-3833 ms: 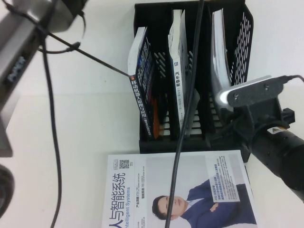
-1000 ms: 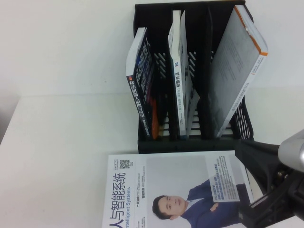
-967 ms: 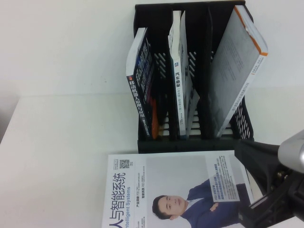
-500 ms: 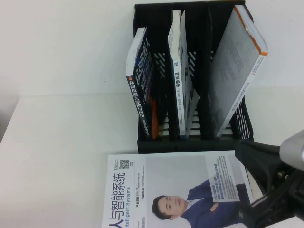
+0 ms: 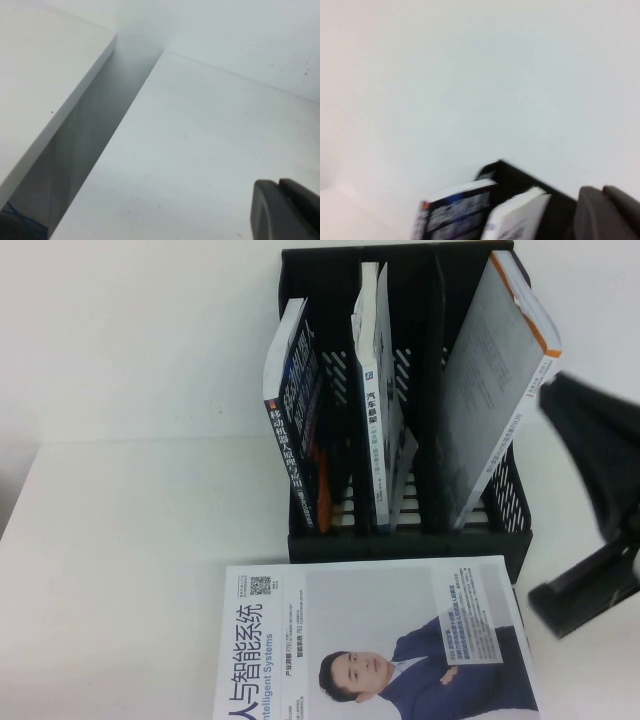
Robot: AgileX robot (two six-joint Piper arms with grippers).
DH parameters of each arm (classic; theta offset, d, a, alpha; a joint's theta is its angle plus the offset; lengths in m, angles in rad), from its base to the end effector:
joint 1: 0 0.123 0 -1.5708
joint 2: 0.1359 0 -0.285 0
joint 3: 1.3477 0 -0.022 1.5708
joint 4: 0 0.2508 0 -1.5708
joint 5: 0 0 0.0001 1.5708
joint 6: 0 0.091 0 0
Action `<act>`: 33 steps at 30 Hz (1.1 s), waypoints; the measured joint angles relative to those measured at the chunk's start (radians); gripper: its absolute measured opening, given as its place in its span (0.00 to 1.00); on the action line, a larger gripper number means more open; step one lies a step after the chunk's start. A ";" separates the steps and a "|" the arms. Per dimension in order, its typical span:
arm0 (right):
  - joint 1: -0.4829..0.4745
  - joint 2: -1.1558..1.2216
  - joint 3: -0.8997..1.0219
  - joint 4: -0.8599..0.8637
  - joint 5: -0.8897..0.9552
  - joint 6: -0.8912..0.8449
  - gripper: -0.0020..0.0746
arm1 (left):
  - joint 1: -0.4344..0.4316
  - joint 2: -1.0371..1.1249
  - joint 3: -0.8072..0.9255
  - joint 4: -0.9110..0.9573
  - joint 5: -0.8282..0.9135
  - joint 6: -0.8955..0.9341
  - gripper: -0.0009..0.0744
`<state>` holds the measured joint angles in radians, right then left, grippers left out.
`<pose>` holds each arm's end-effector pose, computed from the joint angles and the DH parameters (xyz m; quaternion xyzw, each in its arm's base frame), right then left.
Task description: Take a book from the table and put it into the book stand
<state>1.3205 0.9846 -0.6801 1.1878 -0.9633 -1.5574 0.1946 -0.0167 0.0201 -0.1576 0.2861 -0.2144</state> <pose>0.1123 0.1596 0.3630 -0.2571 0.5879 0.0180 0.7668 0.0540 0.0065 0.1817 -0.2004 0.7474 -0.0712 0.6295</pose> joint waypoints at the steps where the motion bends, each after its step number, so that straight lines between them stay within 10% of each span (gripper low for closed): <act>1: 0.000 0.000 0.000 -0.005 -0.027 0.006 0.02 | 0.000 0.000 0.000 0.000 0.000 0.000 0.01; 14: -0.133 -0.064 0.000 -0.041 0.224 0.008 0.02 | 0.000 0.000 0.000 0.000 0.000 0.000 0.01; 33: -0.636 -0.391 0.000 -0.119 0.558 -0.081 0.02 | 0.000 0.000 0.000 0.000 0.000 0.005 0.01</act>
<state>0.6844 0.5935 -0.6801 1.0693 -0.4056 -1.6389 0.1946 -0.0167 0.0201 -0.1578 0.2861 -0.2096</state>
